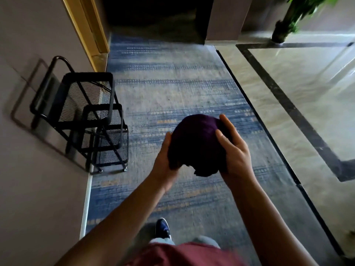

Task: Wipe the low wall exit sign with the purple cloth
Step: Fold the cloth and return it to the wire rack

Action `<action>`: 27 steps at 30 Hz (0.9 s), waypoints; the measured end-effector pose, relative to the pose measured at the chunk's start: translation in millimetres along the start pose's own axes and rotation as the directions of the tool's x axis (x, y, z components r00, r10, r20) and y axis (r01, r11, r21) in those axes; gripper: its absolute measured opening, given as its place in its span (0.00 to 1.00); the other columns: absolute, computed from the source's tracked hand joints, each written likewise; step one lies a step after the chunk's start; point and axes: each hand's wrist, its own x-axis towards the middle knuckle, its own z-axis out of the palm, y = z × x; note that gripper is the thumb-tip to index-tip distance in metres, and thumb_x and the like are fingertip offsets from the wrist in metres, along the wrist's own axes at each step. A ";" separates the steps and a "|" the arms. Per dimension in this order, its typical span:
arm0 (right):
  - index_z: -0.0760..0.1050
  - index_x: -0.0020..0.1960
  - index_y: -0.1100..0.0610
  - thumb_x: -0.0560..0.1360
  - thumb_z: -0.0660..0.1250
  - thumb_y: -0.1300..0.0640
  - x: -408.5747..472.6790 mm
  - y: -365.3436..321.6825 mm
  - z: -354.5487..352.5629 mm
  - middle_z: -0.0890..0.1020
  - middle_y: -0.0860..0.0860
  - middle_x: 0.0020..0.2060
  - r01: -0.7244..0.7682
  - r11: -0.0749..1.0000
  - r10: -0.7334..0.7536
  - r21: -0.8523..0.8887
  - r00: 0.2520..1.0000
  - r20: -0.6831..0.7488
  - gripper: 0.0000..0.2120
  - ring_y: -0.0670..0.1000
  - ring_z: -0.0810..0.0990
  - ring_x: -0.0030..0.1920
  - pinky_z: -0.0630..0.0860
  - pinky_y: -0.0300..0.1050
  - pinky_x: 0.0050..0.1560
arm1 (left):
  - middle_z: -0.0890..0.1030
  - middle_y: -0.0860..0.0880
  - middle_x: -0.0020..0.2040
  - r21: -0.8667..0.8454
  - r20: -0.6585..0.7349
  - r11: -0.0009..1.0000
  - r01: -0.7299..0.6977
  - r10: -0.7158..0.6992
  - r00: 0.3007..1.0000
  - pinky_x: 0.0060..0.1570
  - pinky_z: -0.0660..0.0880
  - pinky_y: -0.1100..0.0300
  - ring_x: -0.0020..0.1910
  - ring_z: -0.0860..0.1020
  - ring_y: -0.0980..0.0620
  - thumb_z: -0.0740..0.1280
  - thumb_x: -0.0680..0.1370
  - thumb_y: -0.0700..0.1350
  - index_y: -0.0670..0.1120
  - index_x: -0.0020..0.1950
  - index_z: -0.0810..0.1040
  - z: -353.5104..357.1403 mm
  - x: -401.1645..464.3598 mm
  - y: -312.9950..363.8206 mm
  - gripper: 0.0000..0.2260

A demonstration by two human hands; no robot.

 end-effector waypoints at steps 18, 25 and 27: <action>0.82 0.64 0.45 0.76 0.69 0.55 344.8 66.9 113.0 0.85 0.43 0.59 0.023 0.924 0.118 -0.381 0.932 0.342 0.17 0.43 0.81 0.63 0.75 0.47 0.69 | 0.81 0.51 0.68 0.382 -0.389 0.870 -0.312 0.457 0.800 0.74 0.68 0.44 0.70 0.76 0.50 0.70 0.77 0.43 0.59 0.64 0.83 -101.3 231.9 159.9 0.18; 0.72 0.72 0.39 0.76 0.67 0.51 446.3 87.1 196.1 0.82 0.44 0.64 0.274 0.782 0.186 -0.559 0.755 0.629 0.26 0.42 0.79 0.65 0.74 0.51 0.70 | 0.87 0.51 0.52 0.329 -0.613 0.861 -0.388 0.507 0.606 0.65 0.73 0.50 0.54 0.83 0.53 0.72 0.73 0.41 0.53 0.50 0.89 -135.2 268.7 214.1 0.11; 0.70 0.74 0.40 0.75 0.68 0.51 463.6 99.4 222.7 0.81 0.46 0.66 0.320 0.765 0.213 -0.559 0.694 0.688 0.28 0.44 0.78 0.66 0.73 0.52 0.71 | 0.86 0.47 0.55 0.279 -0.657 0.849 -0.449 0.510 0.556 0.66 0.73 0.47 0.56 0.82 0.50 0.72 0.73 0.39 0.50 0.51 0.87 -145.5 275.4 224.6 0.10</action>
